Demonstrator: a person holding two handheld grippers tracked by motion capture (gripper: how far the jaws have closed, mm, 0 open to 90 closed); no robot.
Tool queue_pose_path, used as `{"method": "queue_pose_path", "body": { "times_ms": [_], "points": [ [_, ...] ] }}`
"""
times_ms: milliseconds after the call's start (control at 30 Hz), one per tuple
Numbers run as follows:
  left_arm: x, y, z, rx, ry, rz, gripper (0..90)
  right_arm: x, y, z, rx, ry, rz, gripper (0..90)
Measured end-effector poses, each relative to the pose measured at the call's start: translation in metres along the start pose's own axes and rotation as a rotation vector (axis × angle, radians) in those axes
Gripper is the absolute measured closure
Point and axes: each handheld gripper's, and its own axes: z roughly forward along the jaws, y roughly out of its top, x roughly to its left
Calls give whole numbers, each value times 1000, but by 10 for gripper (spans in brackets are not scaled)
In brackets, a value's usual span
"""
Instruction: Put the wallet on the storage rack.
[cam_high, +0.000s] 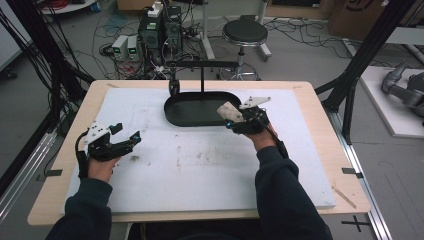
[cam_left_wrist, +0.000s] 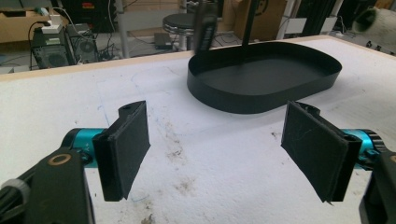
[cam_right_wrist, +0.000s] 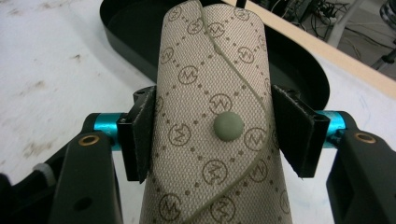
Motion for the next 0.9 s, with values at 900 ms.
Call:
{"method": "queue_pose_path", "body": {
  "times_ms": [900],
  "points": [
    [-1, 0, 1, -2, -13, -11, 232, -20, 30, 113, 82, -72, 65, 369]
  ]
}}
